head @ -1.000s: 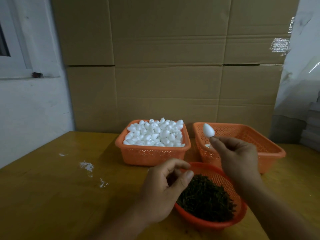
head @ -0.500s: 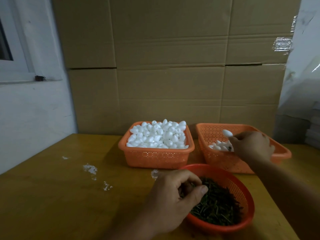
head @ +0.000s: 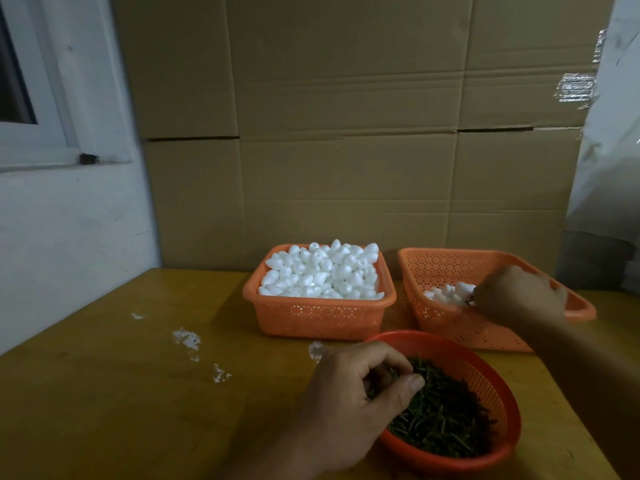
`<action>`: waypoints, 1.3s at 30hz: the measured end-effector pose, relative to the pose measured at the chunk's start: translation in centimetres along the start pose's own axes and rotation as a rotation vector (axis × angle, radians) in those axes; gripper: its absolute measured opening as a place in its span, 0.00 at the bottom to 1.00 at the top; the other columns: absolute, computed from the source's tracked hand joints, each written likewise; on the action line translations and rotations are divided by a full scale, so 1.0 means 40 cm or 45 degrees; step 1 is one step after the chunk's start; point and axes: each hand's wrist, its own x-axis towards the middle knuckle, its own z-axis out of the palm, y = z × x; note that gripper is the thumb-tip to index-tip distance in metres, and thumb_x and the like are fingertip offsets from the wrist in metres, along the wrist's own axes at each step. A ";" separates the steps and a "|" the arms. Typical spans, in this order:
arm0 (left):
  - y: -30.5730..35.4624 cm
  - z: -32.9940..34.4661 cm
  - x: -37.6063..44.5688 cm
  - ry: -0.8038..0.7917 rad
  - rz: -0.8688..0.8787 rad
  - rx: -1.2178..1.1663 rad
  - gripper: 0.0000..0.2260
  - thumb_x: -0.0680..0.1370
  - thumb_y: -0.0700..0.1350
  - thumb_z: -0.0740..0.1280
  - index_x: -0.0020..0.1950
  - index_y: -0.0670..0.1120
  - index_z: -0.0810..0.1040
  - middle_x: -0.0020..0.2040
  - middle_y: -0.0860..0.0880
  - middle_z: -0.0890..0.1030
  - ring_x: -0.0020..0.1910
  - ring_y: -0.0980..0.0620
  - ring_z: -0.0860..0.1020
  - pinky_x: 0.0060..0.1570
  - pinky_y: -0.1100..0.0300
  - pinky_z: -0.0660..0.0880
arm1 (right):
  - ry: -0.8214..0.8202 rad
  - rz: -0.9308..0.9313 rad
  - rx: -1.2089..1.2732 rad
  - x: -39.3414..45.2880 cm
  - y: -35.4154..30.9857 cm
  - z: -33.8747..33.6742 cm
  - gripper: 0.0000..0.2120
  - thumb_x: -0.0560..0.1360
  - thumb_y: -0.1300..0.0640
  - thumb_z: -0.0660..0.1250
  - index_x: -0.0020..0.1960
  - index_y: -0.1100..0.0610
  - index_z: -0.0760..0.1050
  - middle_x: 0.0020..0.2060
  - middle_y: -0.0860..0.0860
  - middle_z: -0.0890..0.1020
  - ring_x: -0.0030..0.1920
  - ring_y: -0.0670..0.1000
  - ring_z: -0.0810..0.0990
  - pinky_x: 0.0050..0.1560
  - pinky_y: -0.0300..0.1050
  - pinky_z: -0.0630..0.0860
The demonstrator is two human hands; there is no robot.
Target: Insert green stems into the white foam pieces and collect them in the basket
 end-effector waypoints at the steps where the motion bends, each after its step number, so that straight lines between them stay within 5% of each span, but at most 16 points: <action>1: 0.000 0.000 0.000 -0.003 0.000 -0.010 0.07 0.77 0.57 0.70 0.47 0.55 0.82 0.36 0.54 0.80 0.34 0.53 0.77 0.33 0.63 0.71 | 0.023 -0.028 0.034 -0.009 0.003 -0.004 0.14 0.75 0.46 0.64 0.35 0.53 0.75 0.37 0.52 0.76 0.54 0.59 0.74 0.63 0.61 0.66; 5: 0.005 0.003 -0.002 0.008 0.009 -0.023 0.07 0.77 0.54 0.70 0.42 0.53 0.80 0.32 0.55 0.78 0.30 0.57 0.73 0.31 0.64 0.69 | 0.157 -0.131 0.284 -0.055 0.003 -0.022 0.20 0.78 0.53 0.62 0.28 0.56 0.74 0.28 0.53 0.76 0.47 0.59 0.76 0.62 0.62 0.67; 8: 0.010 0.002 0.000 0.013 0.030 0.012 0.10 0.78 0.54 0.67 0.37 0.55 0.74 0.30 0.58 0.74 0.30 0.58 0.72 0.30 0.61 0.68 | 0.163 -0.238 0.490 -0.108 -0.009 -0.039 0.19 0.80 0.53 0.63 0.33 0.58 0.79 0.25 0.53 0.78 0.32 0.57 0.77 0.49 0.53 0.70; 13: 0.008 0.000 0.007 0.061 0.039 0.019 0.18 0.81 0.55 0.61 0.32 0.55 0.66 0.26 0.58 0.68 0.26 0.58 0.67 0.28 0.61 0.63 | -0.021 -0.525 0.665 -0.249 -0.027 -0.058 0.12 0.79 0.55 0.62 0.43 0.52 0.83 0.31 0.51 0.83 0.25 0.47 0.77 0.29 0.48 0.73; 17: 0.004 -0.018 0.021 0.157 -0.005 0.051 0.18 0.80 0.60 0.60 0.33 0.53 0.68 0.26 0.57 0.69 0.27 0.59 0.67 0.27 0.57 0.65 | -0.118 -0.623 0.594 -0.319 -0.024 -0.036 0.14 0.77 0.60 0.65 0.58 0.46 0.82 0.33 0.46 0.83 0.25 0.41 0.77 0.33 0.40 0.68; 21: -0.027 -0.069 0.093 0.305 -0.092 0.132 0.09 0.81 0.47 0.66 0.41 0.53 0.73 0.26 0.56 0.73 0.25 0.60 0.69 0.27 0.61 0.70 | -0.090 -0.635 0.598 -0.339 -0.020 -0.031 0.15 0.76 0.60 0.67 0.58 0.46 0.82 0.37 0.45 0.85 0.27 0.42 0.79 0.31 0.35 0.68; 23: -0.054 -0.104 0.152 0.307 -0.190 0.258 0.07 0.80 0.42 0.66 0.43 0.49 0.76 0.26 0.56 0.74 0.25 0.60 0.71 0.28 0.67 0.69 | -0.056 -0.627 0.612 -0.341 -0.023 -0.031 0.14 0.76 0.60 0.68 0.58 0.47 0.82 0.40 0.45 0.85 0.31 0.42 0.80 0.35 0.42 0.77; 26: -0.091 -0.149 0.247 0.252 -0.287 0.528 0.07 0.79 0.39 0.65 0.43 0.43 0.80 0.34 0.54 0.79 0.32 0.60 0.75 0.35 0.68 0.70 | -0.019 -0.619 0.596 -0.351 -0.028 -0.031 0.14 0.75 0.57 0.68 0.58 0.45 0.82 0.44 0.46 0.83 0.41 0.44 0.81 0.49 0.52 0.80; 29: -0.125 -0.178 0.332 0.096 -0.411 0.762 0.10 0.78 0.38 0.63 0.46 0.43 0.84 0.46 0.49 0.84 0.46 0.51 0.80 0.52 0.53 0.76 | -0.010 -0.632 0.557 -0.357 -0.031 -0.033 0.13 0.75 0.56 0.68 0.58 0.45 0.82 0.46 0.49 0.83 0.46 0.47 0.81 0.55 0.55 0.78; 33: -0.146 -0.179 0.390 -0.311 -0.596 1.154 0.17 0.81 0.46 0.64 0.70 0.55 0.76 0.74 0.52 0.71 0.74 0.48 0.67 0.71 0.49 0.65 | 0.023 -0.622 0.562 -0.355 -0.027 -0.039 0.12 0.75 0.57 0.70 0.55 0.47 0.84 0.41 0.46 0.84 0.46 0.49 0.81 0.53 0.57 0.77; 36: -0.149 -0.165 0.410 -0.456 -0.656 1.262 0.23 0.80 0.54 0.66 0.75 0.55 0.69 0.79 0.50 0.62 0.77 0.45 0.59 0.71 0.49 0.59 | 0.035 -0.624 0.570 -0.356 -0.026 -0.042 0.11 0.74 0.58 0.70 0.54 0.48 0.84 0.39 0.43 0.83 0.45 0.49 0.81 0.52 0.57 0.77; 39: -0.173 -0.145 0.434 -0.507 -0.710 1.294 0.24 0.79 0.56 0.67 0.73 0.50 0.71 0.78 0.47 0.63 0.76 0.43 0.59 0.73 0.46 0.59 | 0.041 -0.652 0.569 -0.364 -0.029 -0.036 0.10 0.74 0.57 0.71 0.53 0.47 0.85 0.37 0.39 0.79 0.45 0.48 0.80 0.52 0.57 0.77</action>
